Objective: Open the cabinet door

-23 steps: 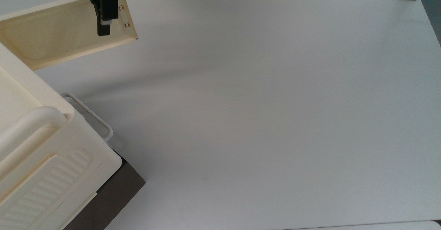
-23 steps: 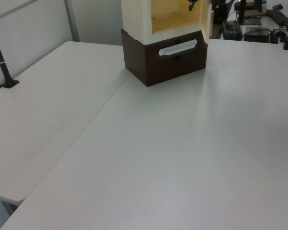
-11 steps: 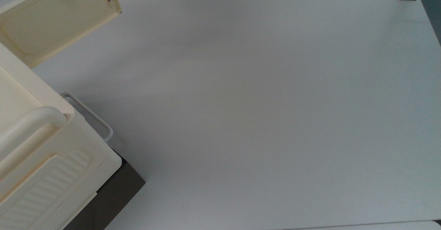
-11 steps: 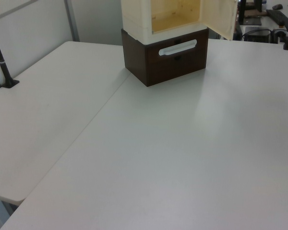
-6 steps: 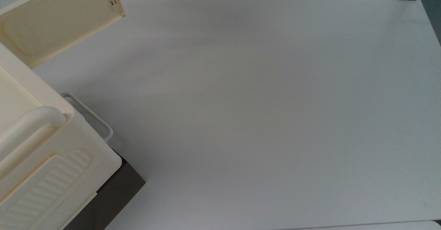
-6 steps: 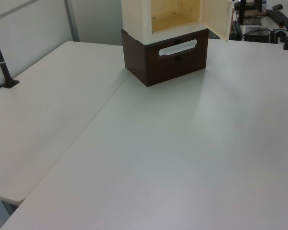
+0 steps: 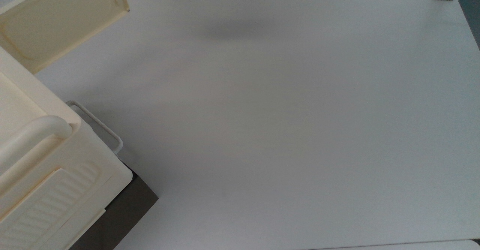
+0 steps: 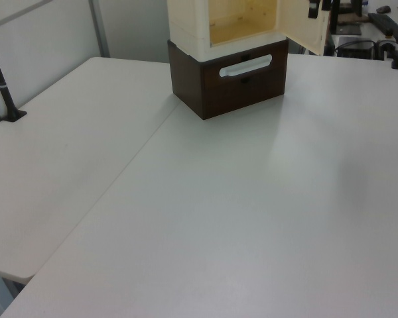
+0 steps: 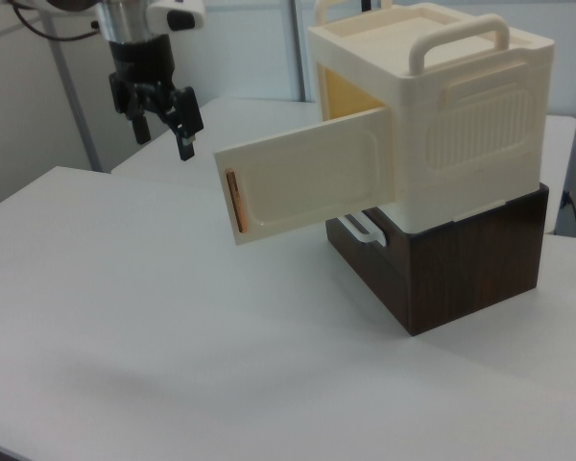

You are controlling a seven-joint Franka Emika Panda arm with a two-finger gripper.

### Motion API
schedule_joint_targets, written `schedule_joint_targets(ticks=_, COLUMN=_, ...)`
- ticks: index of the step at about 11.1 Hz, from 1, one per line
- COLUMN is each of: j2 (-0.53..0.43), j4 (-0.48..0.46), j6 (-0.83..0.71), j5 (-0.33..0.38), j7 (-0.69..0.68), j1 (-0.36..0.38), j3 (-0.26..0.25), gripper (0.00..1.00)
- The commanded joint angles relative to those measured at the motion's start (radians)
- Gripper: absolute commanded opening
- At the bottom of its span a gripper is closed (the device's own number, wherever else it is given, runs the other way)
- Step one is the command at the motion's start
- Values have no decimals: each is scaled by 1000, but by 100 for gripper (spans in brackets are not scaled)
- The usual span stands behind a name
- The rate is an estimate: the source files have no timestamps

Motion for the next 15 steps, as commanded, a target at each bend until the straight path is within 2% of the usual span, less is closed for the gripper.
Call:
schedule_joint_targets(ticks=1, j2=-12, j4=-98, j6=106, j5=-55, j7=-6, j1=158, j3=-69, gripper=100)
schedule_joint_targets(ticks=3, j2=-7, j4=-116, j6=134, j5=-57, j7=1, j1=307, j3=-187, gripper=100)
schedule_joint_targets(ticks=4, j2=-6, j4=-119, j6=140, j5=-57, j7=1, j1=333, j3=-201, gripper=100)
schedule_joint_targets(ticks=8, j2=14, j4=-118, j6=140, j5=-72, j7=-8, j1=354, j3=-206, gripper=100)
schedule_joint_targets(ticks=15, j2=12, j4=-116, j6=140, j5=-73, j7=0, j1=348, j3=-205, gripper=100)
